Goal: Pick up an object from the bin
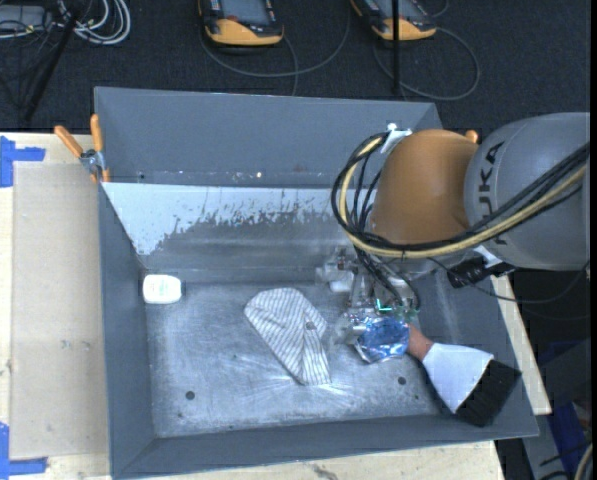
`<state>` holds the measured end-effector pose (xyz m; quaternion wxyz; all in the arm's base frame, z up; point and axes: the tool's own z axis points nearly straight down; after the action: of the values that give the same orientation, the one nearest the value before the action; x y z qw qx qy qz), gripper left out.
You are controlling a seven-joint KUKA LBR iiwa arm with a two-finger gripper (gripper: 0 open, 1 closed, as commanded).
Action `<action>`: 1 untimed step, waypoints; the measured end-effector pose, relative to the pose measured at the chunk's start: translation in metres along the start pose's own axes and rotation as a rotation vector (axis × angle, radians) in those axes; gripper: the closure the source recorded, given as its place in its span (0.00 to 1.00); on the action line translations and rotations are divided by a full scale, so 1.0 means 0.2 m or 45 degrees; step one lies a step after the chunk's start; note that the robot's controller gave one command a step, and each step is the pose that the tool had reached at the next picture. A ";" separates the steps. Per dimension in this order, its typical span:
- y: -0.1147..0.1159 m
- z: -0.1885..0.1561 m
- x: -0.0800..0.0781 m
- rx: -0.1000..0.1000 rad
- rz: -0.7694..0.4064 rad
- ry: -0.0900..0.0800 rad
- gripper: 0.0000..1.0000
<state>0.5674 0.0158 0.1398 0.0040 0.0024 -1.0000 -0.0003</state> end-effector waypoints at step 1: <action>0.00 -0.02 -0.01 0.000 0.000 -0.009 0.00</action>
Offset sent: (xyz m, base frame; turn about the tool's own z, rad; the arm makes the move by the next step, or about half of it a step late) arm 0.0294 0.0351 -0.0698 -0.0499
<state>0.5692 0.0158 0.1432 0.0007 0.0024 -1.0000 -0.0003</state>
